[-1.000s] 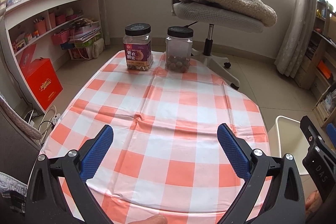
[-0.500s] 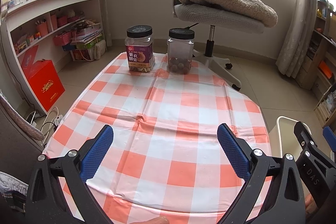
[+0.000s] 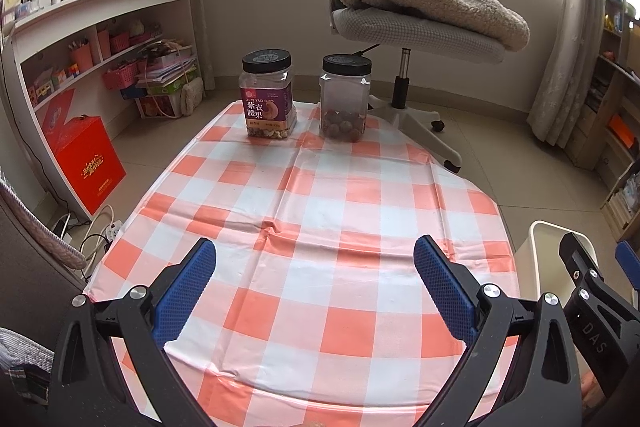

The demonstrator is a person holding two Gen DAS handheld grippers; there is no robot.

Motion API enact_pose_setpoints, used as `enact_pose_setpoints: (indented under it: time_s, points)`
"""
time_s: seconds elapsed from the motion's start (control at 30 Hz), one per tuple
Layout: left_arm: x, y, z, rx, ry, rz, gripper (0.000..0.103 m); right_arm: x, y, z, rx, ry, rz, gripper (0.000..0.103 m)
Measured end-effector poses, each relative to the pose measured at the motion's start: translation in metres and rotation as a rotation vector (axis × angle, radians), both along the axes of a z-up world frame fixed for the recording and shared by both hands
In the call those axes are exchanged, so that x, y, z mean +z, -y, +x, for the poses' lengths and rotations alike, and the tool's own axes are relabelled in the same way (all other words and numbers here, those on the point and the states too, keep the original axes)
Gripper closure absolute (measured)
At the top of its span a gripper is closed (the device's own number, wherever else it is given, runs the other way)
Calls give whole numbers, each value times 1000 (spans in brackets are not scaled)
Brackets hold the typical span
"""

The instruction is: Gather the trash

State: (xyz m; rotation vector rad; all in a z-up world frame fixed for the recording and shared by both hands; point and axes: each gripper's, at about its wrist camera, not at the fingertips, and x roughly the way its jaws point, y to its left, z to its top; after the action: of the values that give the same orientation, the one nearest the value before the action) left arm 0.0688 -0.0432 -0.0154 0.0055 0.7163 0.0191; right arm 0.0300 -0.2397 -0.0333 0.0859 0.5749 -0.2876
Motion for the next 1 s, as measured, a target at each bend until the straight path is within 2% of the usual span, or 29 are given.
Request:
enact_pose_setpoints:
  time_s: [0.73,1.0]
  points:
    - [-4,-2,-2,-22,25,-6,10,-4,1,3,5,-31,17,7]
    - [-8,0,0,-38,9,1,10,-4,2,3,4,-32,20,7]
